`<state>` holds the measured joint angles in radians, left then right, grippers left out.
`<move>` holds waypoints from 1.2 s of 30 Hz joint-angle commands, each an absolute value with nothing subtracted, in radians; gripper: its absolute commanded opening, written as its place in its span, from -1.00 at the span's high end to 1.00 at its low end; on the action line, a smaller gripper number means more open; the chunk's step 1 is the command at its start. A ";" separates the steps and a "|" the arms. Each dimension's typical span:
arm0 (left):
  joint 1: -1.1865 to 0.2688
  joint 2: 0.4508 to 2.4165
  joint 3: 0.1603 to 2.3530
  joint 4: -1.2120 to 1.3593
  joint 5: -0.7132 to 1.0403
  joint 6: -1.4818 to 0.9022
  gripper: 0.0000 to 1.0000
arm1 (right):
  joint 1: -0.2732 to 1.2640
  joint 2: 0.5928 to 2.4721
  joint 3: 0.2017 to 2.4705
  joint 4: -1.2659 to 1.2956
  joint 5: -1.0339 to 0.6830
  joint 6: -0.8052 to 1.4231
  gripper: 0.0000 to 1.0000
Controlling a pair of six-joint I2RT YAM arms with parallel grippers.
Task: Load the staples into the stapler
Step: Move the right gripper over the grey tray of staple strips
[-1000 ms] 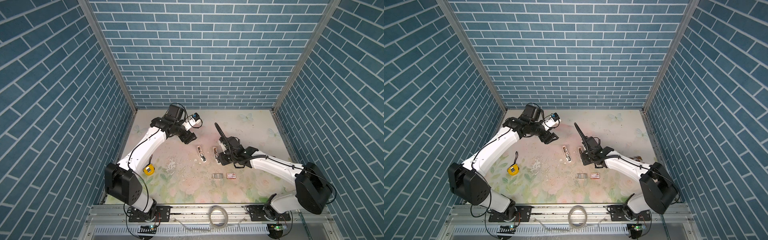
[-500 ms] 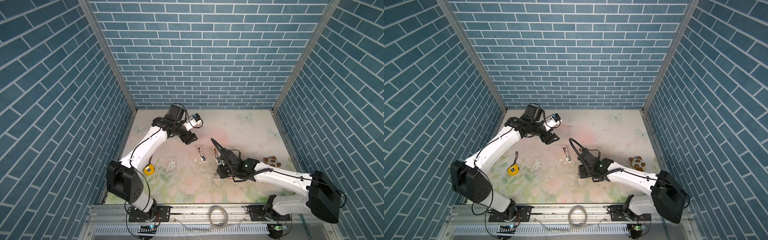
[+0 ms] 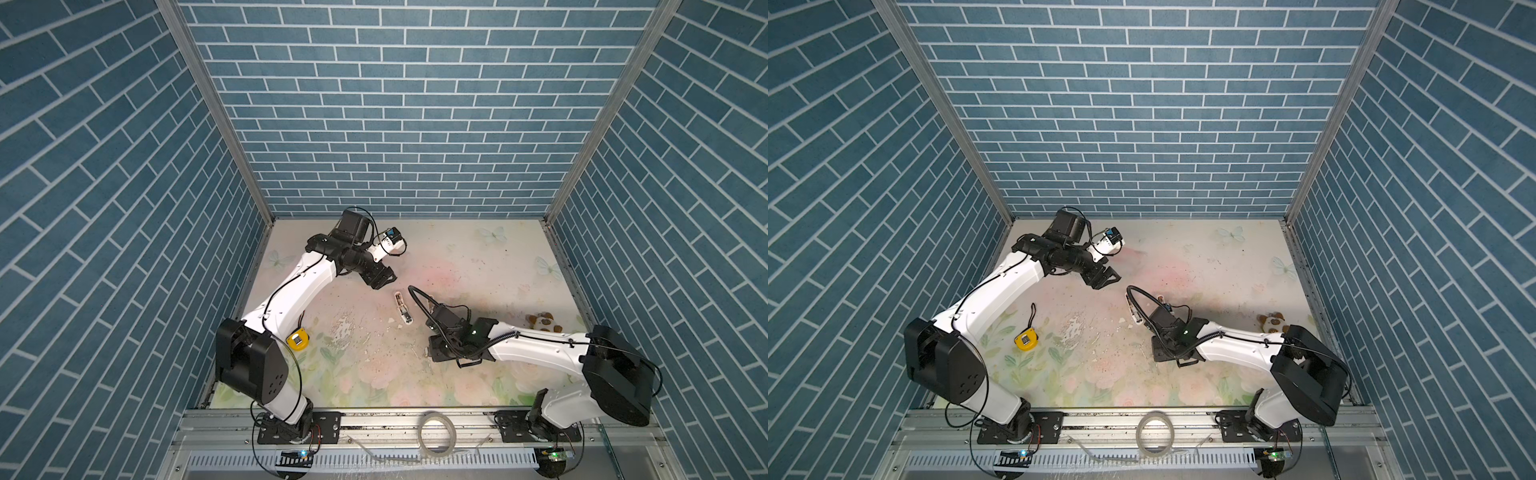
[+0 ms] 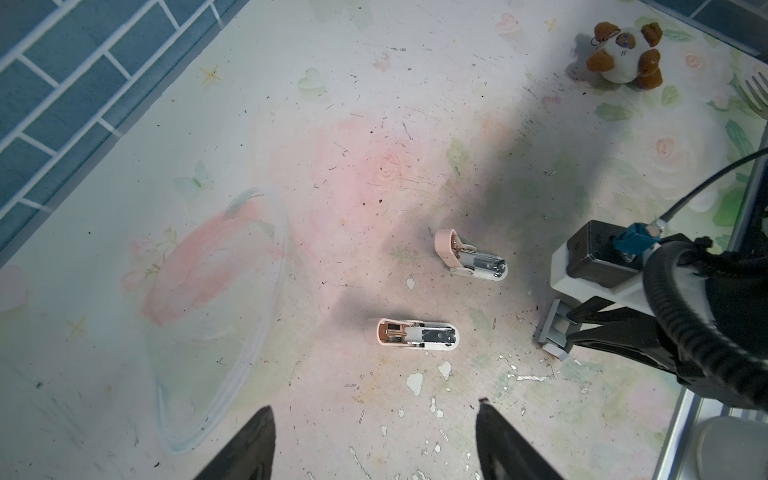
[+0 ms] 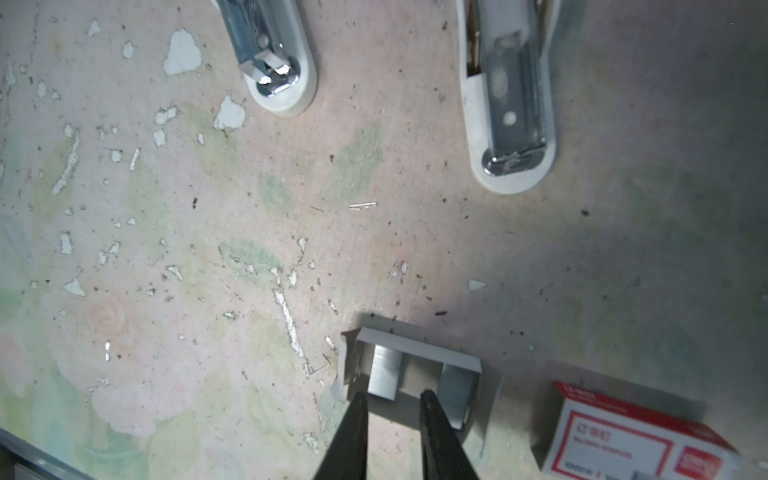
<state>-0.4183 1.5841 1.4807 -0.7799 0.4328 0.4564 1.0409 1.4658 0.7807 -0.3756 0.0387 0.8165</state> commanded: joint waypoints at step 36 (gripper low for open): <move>-0.415 1.600 1.497 -0.781 0.458 0.428 -0.55 | 1.073 1.572 0.861 -0.414 0.089 0.874 0.57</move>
<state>-0.4183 1.5841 1.4807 -0.7795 0.4465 0.4339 1.0660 1.5578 0.8368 -0.3851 0.0662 0.8413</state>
